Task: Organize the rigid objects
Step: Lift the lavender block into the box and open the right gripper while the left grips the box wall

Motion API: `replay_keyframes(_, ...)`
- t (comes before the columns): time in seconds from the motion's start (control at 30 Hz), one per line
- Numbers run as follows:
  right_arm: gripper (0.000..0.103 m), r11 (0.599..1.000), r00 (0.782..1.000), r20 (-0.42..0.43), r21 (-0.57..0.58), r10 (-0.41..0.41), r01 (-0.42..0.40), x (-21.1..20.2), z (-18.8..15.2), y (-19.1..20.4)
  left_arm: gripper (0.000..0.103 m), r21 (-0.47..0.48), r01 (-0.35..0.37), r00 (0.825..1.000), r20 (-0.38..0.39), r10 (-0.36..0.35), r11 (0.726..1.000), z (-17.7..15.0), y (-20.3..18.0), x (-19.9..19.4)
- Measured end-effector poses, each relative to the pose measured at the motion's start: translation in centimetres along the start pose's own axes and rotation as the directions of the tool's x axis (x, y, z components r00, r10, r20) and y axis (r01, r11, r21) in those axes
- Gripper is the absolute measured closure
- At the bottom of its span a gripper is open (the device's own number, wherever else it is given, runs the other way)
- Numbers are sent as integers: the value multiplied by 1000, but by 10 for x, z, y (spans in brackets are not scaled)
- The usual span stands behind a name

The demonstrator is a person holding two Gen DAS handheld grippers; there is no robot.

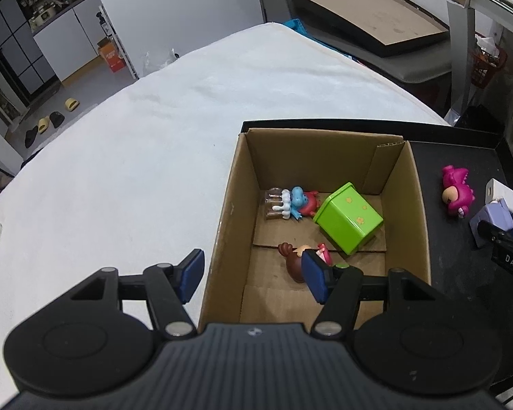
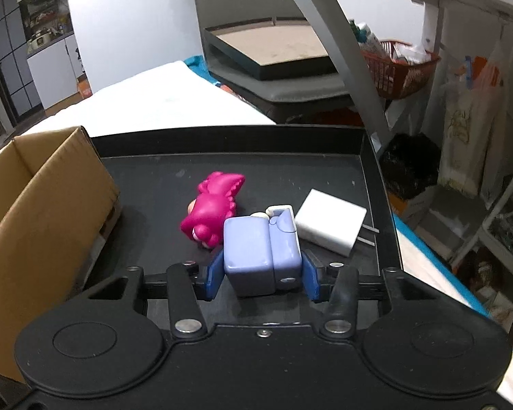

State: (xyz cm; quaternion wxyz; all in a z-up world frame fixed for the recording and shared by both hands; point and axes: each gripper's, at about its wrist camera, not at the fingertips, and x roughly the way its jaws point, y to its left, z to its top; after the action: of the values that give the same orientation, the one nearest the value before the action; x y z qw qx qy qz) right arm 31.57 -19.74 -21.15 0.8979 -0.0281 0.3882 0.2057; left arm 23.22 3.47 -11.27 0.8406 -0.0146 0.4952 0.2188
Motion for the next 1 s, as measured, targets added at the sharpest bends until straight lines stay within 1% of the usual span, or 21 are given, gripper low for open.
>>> replay_keyframes(0.23, 58, 1000, 1000, -13, 18, -7, 7, -14, 2, 0, 42, 9, 7, 1000, 11, -7, 1000, -2, 3, -6)
replay_keyframes(0.37, 59, 999, 1000, -2, 33, -18, 18, -27, 5, 1, 42, 6, 14, 1000, 18, -14, 1000, -4, 6, -10)
replay_keyframes(0.53, 58, 1000, 1000, 26, 25, -14, 14, -46, 9, 9, 42, -1, 25, 999, 33, -25, 1000, -6, 11, -15)
replay_keyframes(0.63, 58, 998, 999, 34, 57, 12, -14, -58, 13, 13, 42, -12, 31, 999, 35, -31, 999, -8, 16, -18)
replay_keyframes(0.67, 58, 998, 999, 41, 56, 21, -24, -63, 14, 15, 42, -16, 34, 999, 36, -34, 999, -8, 18, -20)
replay_keyframes(0.77, 58, 1000, 997, 74, 14, 8, -9, -80, 18, 28, 42, -19, 42, 998, 42, -42, 999, -11, 22, -25)
replay_keyframes(1.0, 58, 1000, 994, 108, -21, 6, -4, -103, 31, 43, 42, -14, 69, 996, 62, -68, 998, -13, 31, -37)
